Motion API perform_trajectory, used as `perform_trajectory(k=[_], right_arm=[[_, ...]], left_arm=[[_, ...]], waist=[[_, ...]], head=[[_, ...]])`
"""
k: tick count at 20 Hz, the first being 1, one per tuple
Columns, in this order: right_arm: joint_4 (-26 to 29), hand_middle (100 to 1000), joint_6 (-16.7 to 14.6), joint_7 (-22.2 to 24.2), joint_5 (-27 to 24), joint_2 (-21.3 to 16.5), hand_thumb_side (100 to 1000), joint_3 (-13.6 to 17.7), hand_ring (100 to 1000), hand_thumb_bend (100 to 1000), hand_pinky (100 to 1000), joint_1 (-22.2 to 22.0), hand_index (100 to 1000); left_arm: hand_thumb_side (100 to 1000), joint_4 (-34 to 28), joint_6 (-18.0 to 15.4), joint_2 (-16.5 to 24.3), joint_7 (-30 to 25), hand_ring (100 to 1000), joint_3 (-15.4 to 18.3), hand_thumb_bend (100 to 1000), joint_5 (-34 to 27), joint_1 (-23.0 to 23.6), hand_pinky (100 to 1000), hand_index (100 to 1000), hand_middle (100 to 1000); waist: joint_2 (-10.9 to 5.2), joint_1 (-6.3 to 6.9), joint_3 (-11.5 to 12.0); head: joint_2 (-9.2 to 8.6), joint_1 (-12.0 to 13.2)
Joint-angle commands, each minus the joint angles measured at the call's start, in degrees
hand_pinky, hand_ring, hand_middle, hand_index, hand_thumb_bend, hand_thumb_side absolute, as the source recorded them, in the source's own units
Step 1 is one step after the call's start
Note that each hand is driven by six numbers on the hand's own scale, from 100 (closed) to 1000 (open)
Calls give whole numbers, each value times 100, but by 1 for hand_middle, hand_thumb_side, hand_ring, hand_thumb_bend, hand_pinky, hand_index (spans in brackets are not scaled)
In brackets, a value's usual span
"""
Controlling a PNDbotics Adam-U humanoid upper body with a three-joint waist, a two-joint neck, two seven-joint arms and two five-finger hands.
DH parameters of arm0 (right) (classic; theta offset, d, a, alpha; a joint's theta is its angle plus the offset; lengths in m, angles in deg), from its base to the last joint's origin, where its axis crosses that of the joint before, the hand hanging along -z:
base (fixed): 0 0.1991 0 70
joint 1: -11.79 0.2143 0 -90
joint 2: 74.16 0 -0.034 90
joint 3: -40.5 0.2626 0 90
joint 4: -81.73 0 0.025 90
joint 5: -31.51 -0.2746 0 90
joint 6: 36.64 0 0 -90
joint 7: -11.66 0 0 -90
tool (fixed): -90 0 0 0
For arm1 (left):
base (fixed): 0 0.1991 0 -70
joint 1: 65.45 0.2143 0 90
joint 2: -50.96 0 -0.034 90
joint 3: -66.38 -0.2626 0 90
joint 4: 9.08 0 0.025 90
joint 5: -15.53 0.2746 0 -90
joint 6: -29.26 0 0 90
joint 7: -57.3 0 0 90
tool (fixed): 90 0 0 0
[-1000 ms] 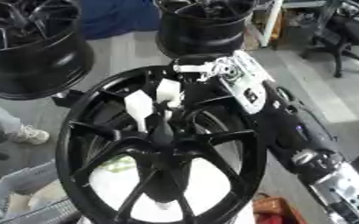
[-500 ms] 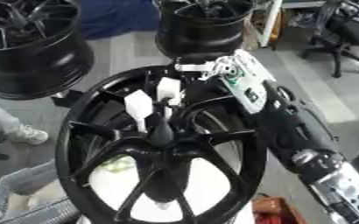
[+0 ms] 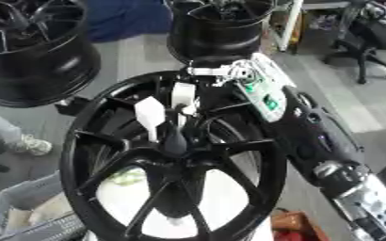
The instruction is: Pull the pin out of the wheel hub.
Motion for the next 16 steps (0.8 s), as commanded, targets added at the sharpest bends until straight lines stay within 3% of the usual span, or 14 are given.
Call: perform_trajectory(k=[1,7,16], right_arm=[[109,416,12,-139,-25,-170,264,65,338,100,405,120,668],[222,322,42,-421,-191,-191,178,58,307,100,370,175,537],[497,307,82,-566,-544,-410,174,132,306,100,369,406,513]], left_arm=[[729,-82,-6,75,-21,811,-3,100,10,-61,593,850,707],[730,-78,-4,77,-27,812,-7,100,8,-60,594,850,707],[731,-72,-2,92,-38,813,-16,100,5,-60,594,851,708]], waist=[[-62,16,-12],[-67,16,-18],[-86,-4,-22]], head=[[26,-13],[26,-24],[26,-54]])
